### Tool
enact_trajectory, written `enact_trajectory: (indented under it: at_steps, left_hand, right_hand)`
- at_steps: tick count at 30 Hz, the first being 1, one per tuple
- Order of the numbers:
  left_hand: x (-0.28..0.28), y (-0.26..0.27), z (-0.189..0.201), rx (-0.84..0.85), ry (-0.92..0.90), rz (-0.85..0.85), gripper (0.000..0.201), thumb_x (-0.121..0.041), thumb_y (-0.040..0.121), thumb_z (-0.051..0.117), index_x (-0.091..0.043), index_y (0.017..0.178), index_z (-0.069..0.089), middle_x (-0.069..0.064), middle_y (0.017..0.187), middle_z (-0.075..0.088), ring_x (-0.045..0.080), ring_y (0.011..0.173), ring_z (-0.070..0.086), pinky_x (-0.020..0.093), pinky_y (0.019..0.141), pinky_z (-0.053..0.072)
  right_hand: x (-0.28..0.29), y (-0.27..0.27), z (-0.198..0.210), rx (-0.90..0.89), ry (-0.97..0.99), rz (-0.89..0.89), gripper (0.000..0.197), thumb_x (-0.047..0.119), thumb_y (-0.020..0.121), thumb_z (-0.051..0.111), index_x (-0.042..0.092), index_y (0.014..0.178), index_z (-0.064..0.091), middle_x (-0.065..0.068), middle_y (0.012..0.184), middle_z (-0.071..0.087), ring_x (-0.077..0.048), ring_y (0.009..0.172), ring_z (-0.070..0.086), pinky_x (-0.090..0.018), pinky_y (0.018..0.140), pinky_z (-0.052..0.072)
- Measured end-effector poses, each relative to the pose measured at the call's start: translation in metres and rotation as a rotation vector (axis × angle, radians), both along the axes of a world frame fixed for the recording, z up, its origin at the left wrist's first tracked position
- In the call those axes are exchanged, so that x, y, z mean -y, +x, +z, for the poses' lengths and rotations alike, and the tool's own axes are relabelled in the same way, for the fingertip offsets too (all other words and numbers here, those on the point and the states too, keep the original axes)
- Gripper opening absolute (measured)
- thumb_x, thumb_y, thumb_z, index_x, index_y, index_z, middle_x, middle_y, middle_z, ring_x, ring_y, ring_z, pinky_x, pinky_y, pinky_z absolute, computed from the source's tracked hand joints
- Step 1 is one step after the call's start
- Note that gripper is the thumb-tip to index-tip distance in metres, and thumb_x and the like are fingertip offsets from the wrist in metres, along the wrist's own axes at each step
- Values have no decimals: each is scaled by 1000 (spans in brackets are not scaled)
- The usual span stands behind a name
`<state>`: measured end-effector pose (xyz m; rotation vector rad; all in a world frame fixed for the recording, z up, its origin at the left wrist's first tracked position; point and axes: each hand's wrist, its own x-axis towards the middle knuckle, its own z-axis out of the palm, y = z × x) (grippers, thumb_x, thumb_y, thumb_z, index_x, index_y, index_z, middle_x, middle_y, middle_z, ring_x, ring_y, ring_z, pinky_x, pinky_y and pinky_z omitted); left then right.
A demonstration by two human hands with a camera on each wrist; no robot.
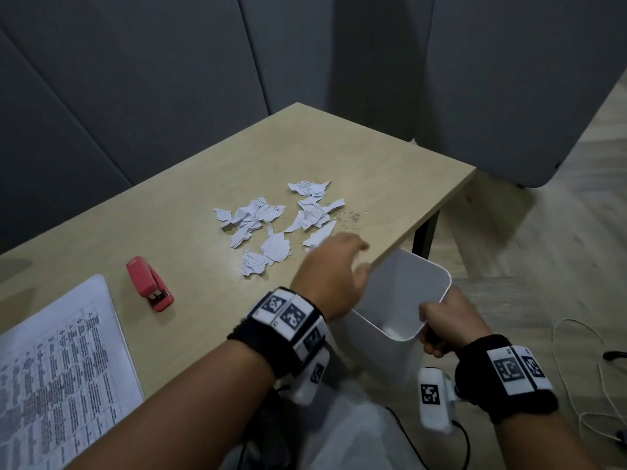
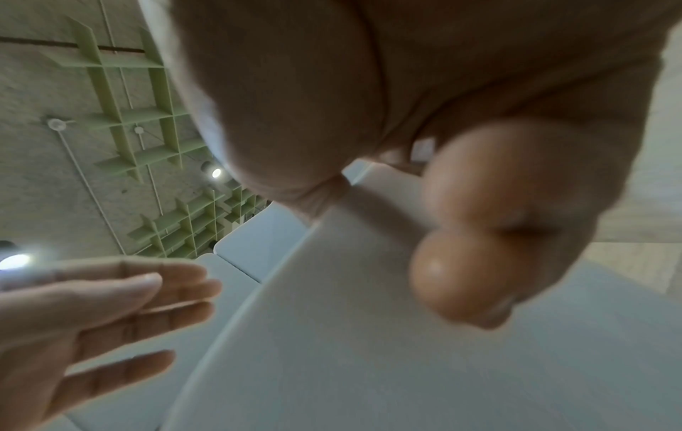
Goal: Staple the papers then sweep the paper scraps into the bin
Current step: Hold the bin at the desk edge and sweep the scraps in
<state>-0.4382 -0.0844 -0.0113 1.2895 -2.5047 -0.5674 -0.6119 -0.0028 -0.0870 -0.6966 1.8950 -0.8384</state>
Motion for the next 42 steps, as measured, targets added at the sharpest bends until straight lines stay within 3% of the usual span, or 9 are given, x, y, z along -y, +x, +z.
enact_trajectory:
  at_steps: [4, 8, 11, 15, 20, 25, 29, 35, 42]
  left_hand:
    - [39, 18, -1, 265, 137, 307, 62, -41, 95, 45, -21, 151, 30, 7, 163, 18, 28, 151, 13, 52, 118, 20]
    - [45, 25, -13, 433, 297, 292, 60, -47, 90, 41, -19, 143, 38, 10, 154, 30, 35, 144, 24, 59, 110, 32]
    - [32, 18, -18, 412, 256, 205, 59, -48, 90, 39, -17, 140, 42, 11, 153, 32, 34, 144, 25, 58, 110, 32]
    - [9, 6, -20, 394, 202, 102, 62, -44, 96, 42, -14, 149, 33, 12, 163, 16, 31, 151, 12, 53, 118, 24]
    - [-13, -4, -19, 336, 50, 54, 49, -33, 95, 48, -15, 140, 44, 9, 155, 32, 29, 143, 25, 48, 113, 28]
    - [-26, -11, -19, 186, 12, -183, 50, -28, 95, 54, -20, 144, 45, 3, 155, 39, 22, 143, 30, 46, 117, 26]
    - [-21, -6, -17, 84, 17, -132, 49, -26, 96, 54, -23, 144, 46, 0, 156, 39, 20, 144, 32, 43, 117, 29]
    - [-16, 3, -14, 293, 29, 16, 43, -27, 94, 54, -14, 134, 46, 7, 154, 32, 27, 143, 29, 44, 112, 31]
    - [-40, -11, -21, 355, 47, -185, 67, -20, 96, 53, -11, 155, 22, 10, 166, 8, 27, 153, 5, 41, 122, 10]
  right_hand:
    - [0, 1, 4, 7, -26, -4, 40, -7, 80, 38, 8, 115, 51, -23, 54, 52, -25, 34, 47, -25, 38, 39]
    - [0, 3, 5, 6, -31, -2, 41, -7, 80, 38, 7, 116, 51, -23, 54, 51, -25, 35, 46, -25, 39, 39]
    - [0, 4, 6, 11, -35, -4, 41, -8, 80, 37, 9, 115, 51, -22, 55, 50, -24, 35, 44, -25, 39, 38]
    - [0, 4, 6, -4, -13, 2, 37, -5, 81, 40, 3, 115, 52, -24, 53, 54, -26, 34, 48, -25, 38, 40]
    - [-1, 3, 7, -14, -1, 6, 36, -4, 80, 42, -1, 114, 52, -24, 51, 55, -27, 35, 51, -25, 38, 40]
    - [-1, 4, 9, -14, -4, 8, 30, -6, 81, 41, 0, 107, 54, -22, 50, 53, -25, 31, 48, -24, 37, 39]
    - [-2, 3, 11, -13, -12, 1, 32, -6, 82, 41, 4, 110, 53, -22, 49, 53, -25, 32, 49, -25, 38, 40]
    - [-3, 0, 10, 9, -26, -12, 41, -5, 80, 40, 10, 117, 49, -25, 55, 54, -25, 36, 48, -25, 38, 40]
    - [-4, 1, 11, 18, -42, -15, 39, -7, 82, 39, 9, 115, 50, -24, 57, 52, -24, 34, 46, -23, 37, 38]
